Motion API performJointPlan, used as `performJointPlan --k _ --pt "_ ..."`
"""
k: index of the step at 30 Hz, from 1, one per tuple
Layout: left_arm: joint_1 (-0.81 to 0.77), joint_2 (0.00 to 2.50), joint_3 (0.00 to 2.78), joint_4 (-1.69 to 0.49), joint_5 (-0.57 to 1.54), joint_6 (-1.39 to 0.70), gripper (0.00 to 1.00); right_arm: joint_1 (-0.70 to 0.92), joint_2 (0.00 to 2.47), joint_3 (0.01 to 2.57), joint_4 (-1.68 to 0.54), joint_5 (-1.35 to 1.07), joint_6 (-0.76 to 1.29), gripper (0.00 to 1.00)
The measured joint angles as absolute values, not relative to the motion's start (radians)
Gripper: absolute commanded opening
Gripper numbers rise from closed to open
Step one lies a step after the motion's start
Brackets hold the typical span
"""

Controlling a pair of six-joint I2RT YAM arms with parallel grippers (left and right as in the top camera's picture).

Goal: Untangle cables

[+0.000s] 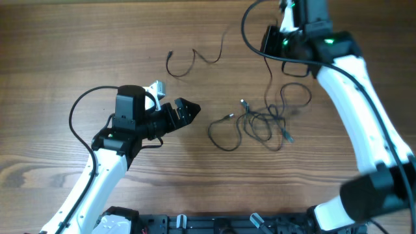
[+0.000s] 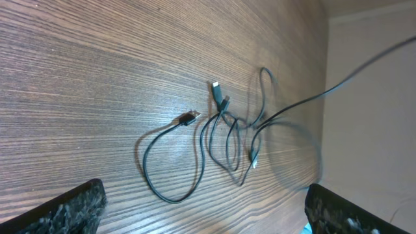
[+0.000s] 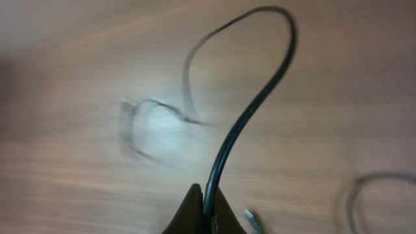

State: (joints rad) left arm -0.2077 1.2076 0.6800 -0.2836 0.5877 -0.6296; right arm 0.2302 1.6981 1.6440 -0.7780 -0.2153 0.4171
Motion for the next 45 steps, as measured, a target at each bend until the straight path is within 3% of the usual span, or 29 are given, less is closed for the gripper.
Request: performJointPlan --k 6,12,21,25,29,31,38,45 --pt "-0.208 1.208 0.680 -0.284 0.588 -0.629 1.00 0.230 1.617 1.660 -0.700 -0.338 0.379 0.04" --pt "-0.208 1.208 0.680 -0.284 0.588 -0.629 1.00 0.230 1.633 1.657 -0.571 -0.503 0.207 0.04" --pt "-0.208 1.208 0.680 -0.284 0.588 -0.629 1.00 0.230 1.643 1.654 -0.087 -0.648 0.183 0.04" --pt "-0.208 1.208 0.680 -0.283 0.587 -0.629 1.00 0.237 1.647 1.659 -0.277 -0.603 0.216 0.04" --pt "-0.208 1.208 0.680 -0.284 0.587 -0.629 1.00 0.254 1.689 1.660 -0.662 -0.385 0.432 0.04" --pt "-0.208 1.208 0.680 -0.284 0.588 -0.629 1.00 0.254 1.715 1.652 -0.742 -0.344 0.483 0.04" --pt "-0.208 1.208 0.680 -0.284 0.588 -0.629 1.00 0.252 1.676 1.644 -0.715 -0.371 0.513 0.04" --pt "-0.208 1.208 0.680 -0.284 0.588 -0.629 1.00 0.255 1.510 1.657 -0.402 -0.533 0.419 0.04"
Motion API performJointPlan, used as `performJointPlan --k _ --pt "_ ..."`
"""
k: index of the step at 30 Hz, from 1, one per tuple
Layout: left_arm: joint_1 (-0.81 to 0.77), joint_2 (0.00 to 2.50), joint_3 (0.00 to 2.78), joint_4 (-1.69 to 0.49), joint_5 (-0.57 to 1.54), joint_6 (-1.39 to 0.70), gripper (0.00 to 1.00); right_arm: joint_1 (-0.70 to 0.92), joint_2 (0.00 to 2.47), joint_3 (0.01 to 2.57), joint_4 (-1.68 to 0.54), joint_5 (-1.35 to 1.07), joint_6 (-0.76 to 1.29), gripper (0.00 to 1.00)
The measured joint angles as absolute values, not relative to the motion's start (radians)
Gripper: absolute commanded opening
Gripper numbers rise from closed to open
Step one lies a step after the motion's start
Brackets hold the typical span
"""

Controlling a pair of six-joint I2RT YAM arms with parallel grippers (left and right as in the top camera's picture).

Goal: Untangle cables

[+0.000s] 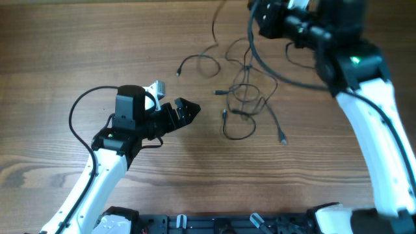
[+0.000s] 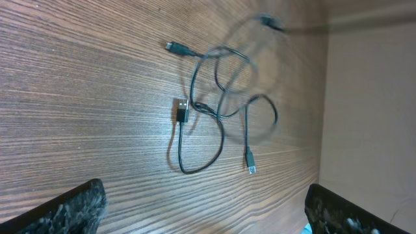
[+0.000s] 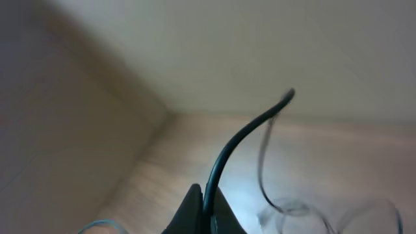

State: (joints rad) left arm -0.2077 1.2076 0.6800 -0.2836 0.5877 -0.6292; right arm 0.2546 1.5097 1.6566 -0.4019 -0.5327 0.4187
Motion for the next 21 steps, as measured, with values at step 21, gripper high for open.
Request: performJointPlan --k 21 --pt "-0.208 1.208 0.680 -0.284 0.588 -0.629 1.00 0.318 1.984 1.617 -0.229 -0.727 0.731 0.05"
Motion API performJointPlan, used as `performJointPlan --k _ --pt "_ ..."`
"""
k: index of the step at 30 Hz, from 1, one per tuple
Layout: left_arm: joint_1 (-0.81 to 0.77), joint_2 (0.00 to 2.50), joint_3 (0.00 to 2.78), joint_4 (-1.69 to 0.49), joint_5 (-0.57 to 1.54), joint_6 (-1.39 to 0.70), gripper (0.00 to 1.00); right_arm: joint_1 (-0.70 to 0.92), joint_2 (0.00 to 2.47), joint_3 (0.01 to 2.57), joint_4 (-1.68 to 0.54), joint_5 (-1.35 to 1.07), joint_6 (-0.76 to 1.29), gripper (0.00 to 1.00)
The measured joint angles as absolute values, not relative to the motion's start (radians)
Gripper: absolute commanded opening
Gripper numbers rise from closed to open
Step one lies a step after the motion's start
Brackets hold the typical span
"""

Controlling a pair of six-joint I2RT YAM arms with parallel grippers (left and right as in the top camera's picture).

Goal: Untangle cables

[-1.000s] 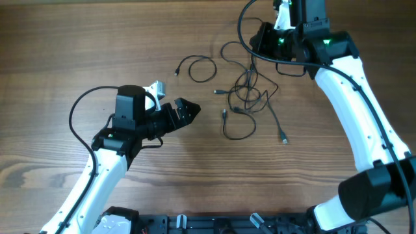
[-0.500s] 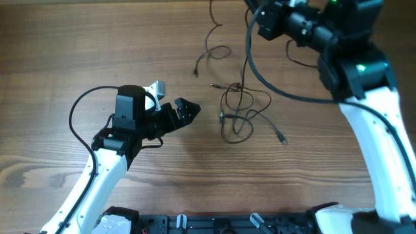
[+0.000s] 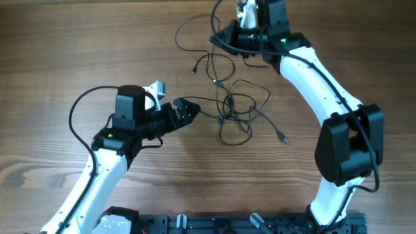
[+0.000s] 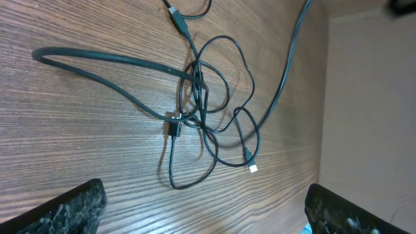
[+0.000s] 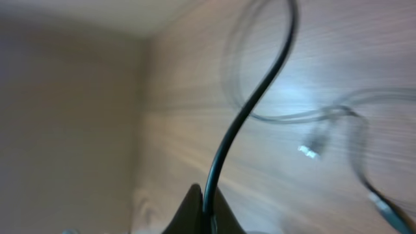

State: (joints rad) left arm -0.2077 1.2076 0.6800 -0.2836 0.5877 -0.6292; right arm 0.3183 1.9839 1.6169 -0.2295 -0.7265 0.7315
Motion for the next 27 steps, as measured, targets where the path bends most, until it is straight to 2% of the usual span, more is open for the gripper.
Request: performJointPlan --k 4,7,10,16,18,20,23,25,27 --pt "-0.208 1.208 0.680 -0.284 0.588 -0.629 1.00 0.318 1.934 1.619 -0.086 -0.804 0.619 0.04" --pt "-0.208 1.208 0.680 -0.284 0.588 -0.629 1.00 0.318 1.865 1.619 -0.050 -0.772 0.524 0.05" --pt "-0.208 1.208 0.680 -0.284 0.588 -0.629 1.00 0.320 1.790 1.619 -0.040 -0.643 0.484 0.05" --pt "-0.208 1.208 0.680 -0.284 0.588 -0.629 1.00 0.320 1.727 1.620 0.060 -0.295 0.563 0.05" --pt "-0.208 1.208 0.680 -0.283 0.588 -0.629 1.00 0.320 1.727 1.620 0.142 -0.213 0.553 0.14" --pt "-0.208 1.208 0.680 -0.284 0.588 -0.629 1.00 0.320 1.725 1.620 0.199 -0.154 0.550 0.15" --pt "-0.208 1.208 0.680 -0.284 0.588 -0.629 1.00 0.320 1.720 1.624 0.152 -0.109 0.554 0.13" --pt "-0.208 1.208 0.680 -0.284 0.587 -0.629 1.00 0.320 1.720 1.627 0.053 -0.092 0.538 0.07" --pt "-0.208 1.208 0.680 -0.283 0.587 -0.629 1.00 0.320 1.726 1.629 -0.084 -0.084 0.516 0.04"
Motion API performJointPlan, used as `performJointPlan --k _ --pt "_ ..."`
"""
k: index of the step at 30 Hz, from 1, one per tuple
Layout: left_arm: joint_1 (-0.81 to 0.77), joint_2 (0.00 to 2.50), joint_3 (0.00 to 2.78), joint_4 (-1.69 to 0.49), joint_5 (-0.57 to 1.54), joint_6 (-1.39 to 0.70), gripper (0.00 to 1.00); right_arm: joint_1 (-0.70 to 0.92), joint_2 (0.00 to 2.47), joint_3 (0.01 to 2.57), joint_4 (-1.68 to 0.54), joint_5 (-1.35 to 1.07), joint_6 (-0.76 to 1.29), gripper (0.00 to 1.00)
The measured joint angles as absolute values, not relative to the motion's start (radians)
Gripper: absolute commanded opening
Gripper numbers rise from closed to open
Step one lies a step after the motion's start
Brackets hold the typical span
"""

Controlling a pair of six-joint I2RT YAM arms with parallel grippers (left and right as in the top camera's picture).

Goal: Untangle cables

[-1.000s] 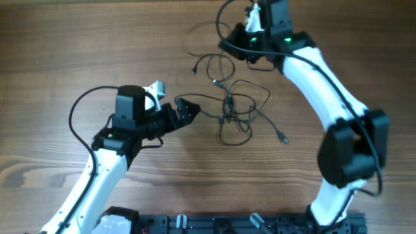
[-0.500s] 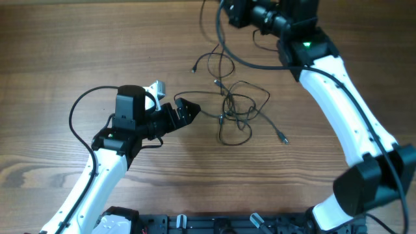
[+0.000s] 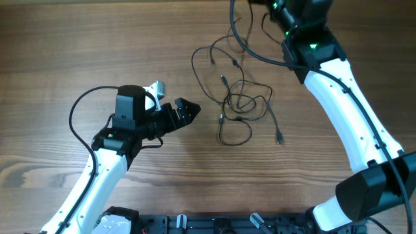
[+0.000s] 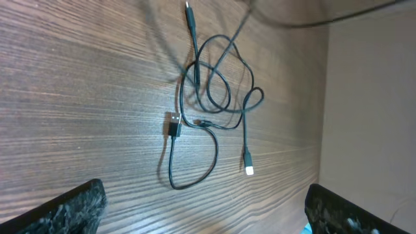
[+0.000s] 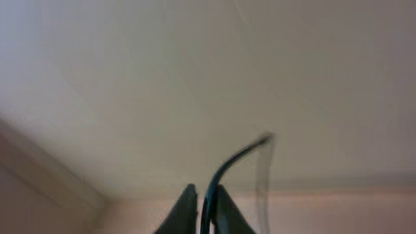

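Observation:
A knot of thin black cables (image 3: 239,104) lies on the wooden table, right of centre; the left wrist view shows the same cables (image 4: 211,97) with a USB plug (image 4: 174,125) and a white-tipped plug (image 4: 249,170). A thicker black cable (image 3: 242,39) rises from the knot to the top edge, where my right gripper (image 5: 205,201) is shut on it, lifted high and pointing at a pale wall. My left gripper (image 3: 190,109) stands open to the left of the knot, holding nothing.
The table's far edge meets a pale wall (image 4: 370,117) just beyond the cables. My left arm's own black lead (image 3: 81,107) loops over the table at the left.
My right gripper has gone from the top centre to the top edge further right, higher. The thick strand that lay across toward my left gripper is gone. The left arm has not moved.
My right gripper stayed shut on the thick cable throughout, first at the upper right with the knot lying lower right. The knot then sat nearer the centre. A thick strand then lay toward my left gripper; now it is lifted away. My left gripper stayed open and still.

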State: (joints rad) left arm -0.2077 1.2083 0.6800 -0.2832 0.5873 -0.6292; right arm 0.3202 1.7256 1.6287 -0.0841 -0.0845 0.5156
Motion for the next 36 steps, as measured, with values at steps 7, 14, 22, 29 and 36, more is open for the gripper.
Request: performJointPlan --k 7,14,22,29,36 --pt "-0.208 1.208 0.680 -0.284 0.588 -0.629 1.00 0.319 1.769 1.629 -0.378 -0.307 0.491 0.04" --pt "-0.208 1.208 0.680 -0.283 0.588 -0.629 1.00 0.296 1.763 1.626 -0.085 -0.649 0.485 0.04" --pt "-0.208 1.208 0.680 -0.284 0.588 -0.629 1.00 0.132 1.733 1.628 0.221 -0.729 0.586 0.05" --pt "-0.208 1.208 0.680 -0.283 0.587 -0.629 1.00 -0.030 1.685 1.628 0.086 -0.713 0.571 0.04" --pt "-0.208 1.208 0.680 -0.284 0.588 -0.629 1.00 -0.147 1.598 1.629 -0.280 -0.587 0.431 0.04"
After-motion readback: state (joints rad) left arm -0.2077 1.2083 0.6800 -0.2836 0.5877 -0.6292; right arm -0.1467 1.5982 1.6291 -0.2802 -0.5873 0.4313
